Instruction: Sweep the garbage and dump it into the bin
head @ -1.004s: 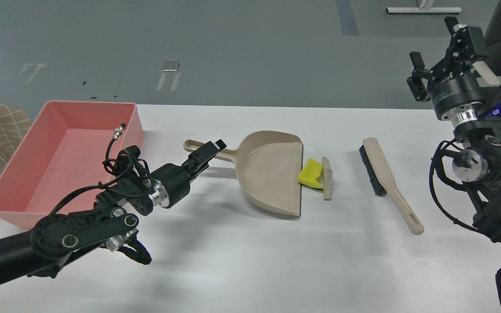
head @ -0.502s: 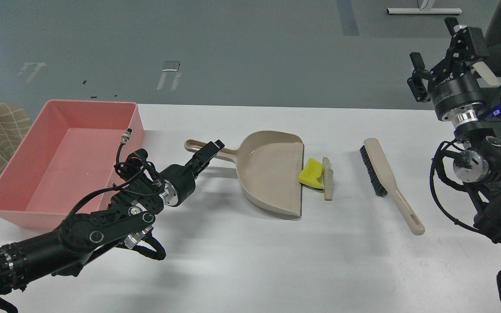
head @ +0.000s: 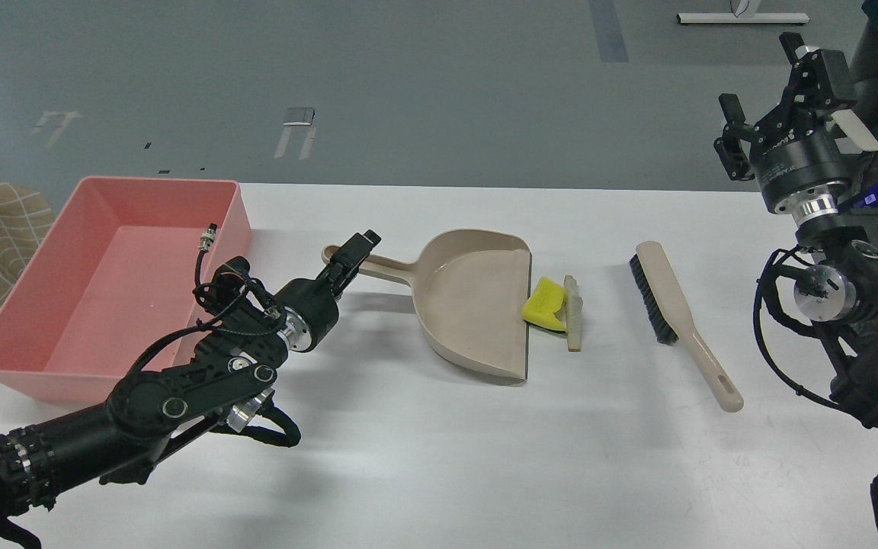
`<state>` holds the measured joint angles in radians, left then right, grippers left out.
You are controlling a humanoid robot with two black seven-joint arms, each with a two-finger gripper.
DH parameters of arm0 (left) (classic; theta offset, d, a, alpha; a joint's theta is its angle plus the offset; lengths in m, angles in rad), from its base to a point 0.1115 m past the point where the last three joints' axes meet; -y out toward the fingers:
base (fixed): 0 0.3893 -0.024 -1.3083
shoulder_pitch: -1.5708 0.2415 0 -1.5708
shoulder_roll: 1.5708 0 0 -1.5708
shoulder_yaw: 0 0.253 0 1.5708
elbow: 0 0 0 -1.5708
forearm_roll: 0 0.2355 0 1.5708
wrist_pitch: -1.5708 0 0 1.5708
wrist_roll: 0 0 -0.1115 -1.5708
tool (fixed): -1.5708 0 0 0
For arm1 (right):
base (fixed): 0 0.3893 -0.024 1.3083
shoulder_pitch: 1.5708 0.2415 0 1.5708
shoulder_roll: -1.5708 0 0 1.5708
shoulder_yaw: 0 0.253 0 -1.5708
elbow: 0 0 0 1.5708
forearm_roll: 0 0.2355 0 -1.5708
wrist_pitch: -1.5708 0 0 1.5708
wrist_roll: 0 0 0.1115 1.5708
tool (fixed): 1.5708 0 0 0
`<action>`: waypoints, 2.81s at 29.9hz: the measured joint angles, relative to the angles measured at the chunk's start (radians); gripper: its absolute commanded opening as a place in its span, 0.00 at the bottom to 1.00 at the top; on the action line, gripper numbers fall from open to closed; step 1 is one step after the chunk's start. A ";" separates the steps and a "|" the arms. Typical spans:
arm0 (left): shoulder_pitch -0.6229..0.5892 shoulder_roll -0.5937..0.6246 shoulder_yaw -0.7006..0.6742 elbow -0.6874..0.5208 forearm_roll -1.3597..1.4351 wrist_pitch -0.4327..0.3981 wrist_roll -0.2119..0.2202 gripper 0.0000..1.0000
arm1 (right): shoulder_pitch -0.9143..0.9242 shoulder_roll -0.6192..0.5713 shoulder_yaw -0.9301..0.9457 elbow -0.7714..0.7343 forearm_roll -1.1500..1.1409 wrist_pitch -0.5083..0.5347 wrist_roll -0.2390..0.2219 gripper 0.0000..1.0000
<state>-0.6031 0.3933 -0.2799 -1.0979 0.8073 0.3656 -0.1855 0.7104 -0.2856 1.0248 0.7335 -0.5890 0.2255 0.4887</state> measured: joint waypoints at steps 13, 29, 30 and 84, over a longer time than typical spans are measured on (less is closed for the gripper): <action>0.000 -0.003 -0.007 0.001 -0.036 0.007 0.000 0.41 | 0.003 0.000 0.000 0.000 0.000 0.000 0.000 1.00; -0.002 -0.021 -0.006 0.020 -0.036 0.013 0.054 0.00 | 0.004 -0.008 0.001 0.000 0.000 0.000 0.000 1.00; -0.003 -0.022 -0.007 0.021 -0.036 0.014 0.054 0.00 | 0.005 -0.009 0.001 0.000 0.000 0.000 0.000 1.00; 0.002 -0.055 -0.007 0.004 -0.022 0.123 -0.027 0.00 | -0.049 -0.689 -0.814 0.543 -0.658 -0.020 -0.115 0.97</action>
<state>-0.6014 0.3379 -0.2869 -1.0938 0.7855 0.4887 -0.2130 0.6615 -0.9742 0.2103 1.2766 -1.2470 0.2059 0.3733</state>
